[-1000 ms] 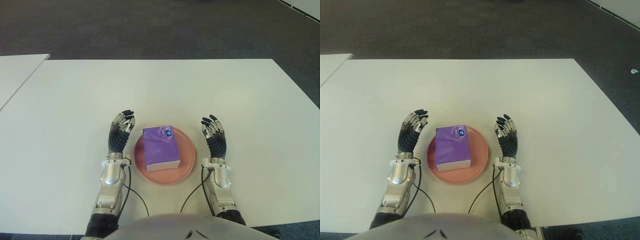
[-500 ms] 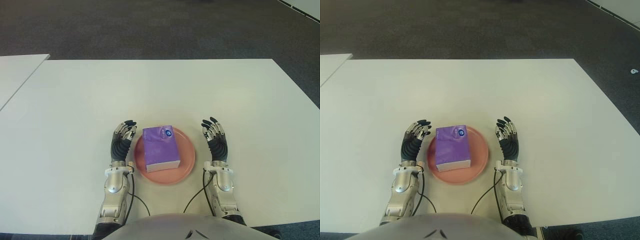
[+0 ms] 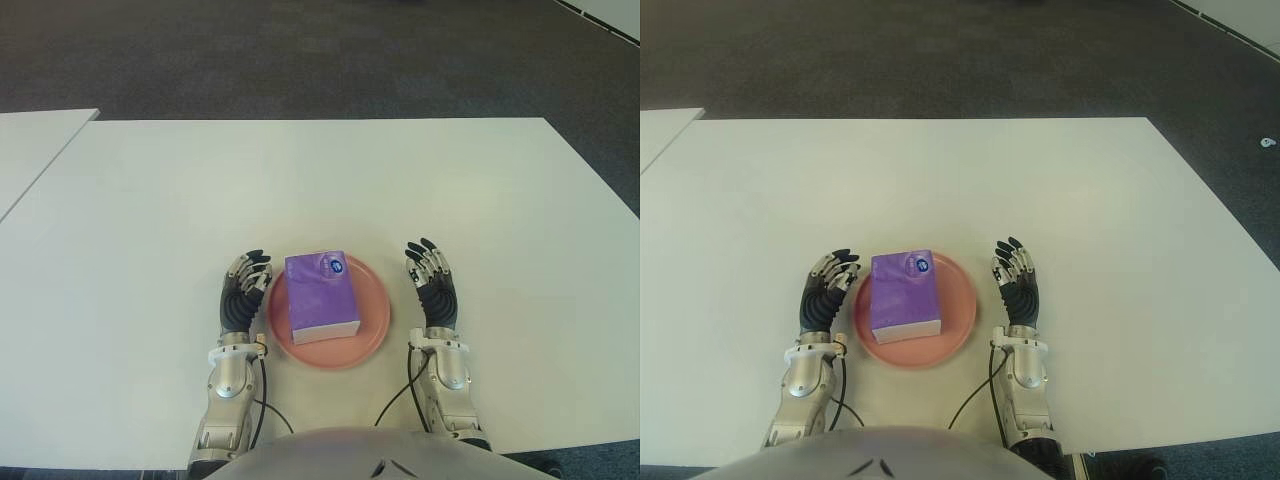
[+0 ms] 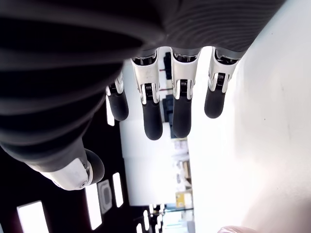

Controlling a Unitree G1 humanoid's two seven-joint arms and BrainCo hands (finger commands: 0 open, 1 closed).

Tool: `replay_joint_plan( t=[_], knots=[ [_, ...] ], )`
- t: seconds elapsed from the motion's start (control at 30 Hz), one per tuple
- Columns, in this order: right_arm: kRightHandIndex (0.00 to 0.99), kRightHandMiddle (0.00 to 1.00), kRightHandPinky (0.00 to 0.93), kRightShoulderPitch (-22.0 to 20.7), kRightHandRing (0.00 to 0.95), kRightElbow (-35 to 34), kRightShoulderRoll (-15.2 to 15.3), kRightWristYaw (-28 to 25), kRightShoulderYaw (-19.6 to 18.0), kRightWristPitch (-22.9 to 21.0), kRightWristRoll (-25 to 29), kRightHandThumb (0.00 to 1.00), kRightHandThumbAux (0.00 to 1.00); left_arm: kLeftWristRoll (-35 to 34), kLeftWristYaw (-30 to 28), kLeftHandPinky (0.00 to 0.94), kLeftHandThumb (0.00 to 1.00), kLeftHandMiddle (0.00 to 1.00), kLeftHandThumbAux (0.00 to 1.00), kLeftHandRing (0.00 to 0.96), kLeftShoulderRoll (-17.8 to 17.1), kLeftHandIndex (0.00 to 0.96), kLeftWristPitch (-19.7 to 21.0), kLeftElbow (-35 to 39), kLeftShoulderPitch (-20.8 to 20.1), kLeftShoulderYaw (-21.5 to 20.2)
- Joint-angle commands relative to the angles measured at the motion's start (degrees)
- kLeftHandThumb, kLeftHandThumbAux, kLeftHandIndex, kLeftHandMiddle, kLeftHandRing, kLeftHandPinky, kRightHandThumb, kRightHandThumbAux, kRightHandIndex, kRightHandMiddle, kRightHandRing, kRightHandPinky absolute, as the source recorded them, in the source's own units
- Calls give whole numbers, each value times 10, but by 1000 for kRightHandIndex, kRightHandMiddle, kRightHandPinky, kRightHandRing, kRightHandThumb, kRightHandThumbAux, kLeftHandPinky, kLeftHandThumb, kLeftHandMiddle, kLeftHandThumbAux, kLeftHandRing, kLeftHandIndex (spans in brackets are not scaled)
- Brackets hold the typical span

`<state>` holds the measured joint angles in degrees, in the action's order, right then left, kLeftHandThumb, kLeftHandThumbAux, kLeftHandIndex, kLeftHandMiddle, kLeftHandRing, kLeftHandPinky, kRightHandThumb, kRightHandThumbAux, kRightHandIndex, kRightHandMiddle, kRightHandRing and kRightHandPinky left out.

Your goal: Put the tissue paper into the plate.

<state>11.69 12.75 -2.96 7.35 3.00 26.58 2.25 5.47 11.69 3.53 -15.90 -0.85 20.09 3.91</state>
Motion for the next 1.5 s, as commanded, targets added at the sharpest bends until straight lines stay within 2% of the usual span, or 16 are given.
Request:
replay_joint_plan(
  t=[0.03, 0.27, 0.4, 0.5, 0.97, 1.13, 1.5],
  knots=[
    [154, 257, 186, 25, 223, 14, -8, -6, -6, -28, 2, 350, 608, -13, -7, 400, 202, 358, 673, 380, 25, 291, 38, 34, 29, 18],
    [161, 265, 208, 25, 232, 10, -10, -17, -11, -34, 11, 378, 621, -20, 6, 388, 208, 350, 731, 377, 36, 273, 92, 83, 54, 35],
    [160, 259, 207, 27, 229, 5, -11, -26, -12, -37, 17, 377, 620, -17, 19, 377, 208, 341, 735, 370, 42, 260, 111, 87, 57, 35],
    [159, 255, 208, 27, 228, 4, -11, -29, -14, -36, 19, 370, 618, -19, 25, 365, 209, 334, 739, 362, 41, 251, 105, 59, 45, 27],
    [162, 251, 219, 22, 227, 10, -9, -37, -21, -32, 20, 358, 607, 3, 47, 319, 191, 310, 722, 319, 31, 225, 129, 76, 45, 39],
    [160, 252, 188, 22, 220, 9, -8, -37, -24, -33, 16, 355, 613, 26, 54, 313, 225, 296, 720, 306, 26, 198, 133, 96, 54, 54],
    [143, 234, 123, 18, 185, 14, 2, -39, -29, -30, 8, 297, 613, 42, 53, 347, 267, 293, 697, 318, 20, 190, 118, 90, 46, 70]
  ],
)
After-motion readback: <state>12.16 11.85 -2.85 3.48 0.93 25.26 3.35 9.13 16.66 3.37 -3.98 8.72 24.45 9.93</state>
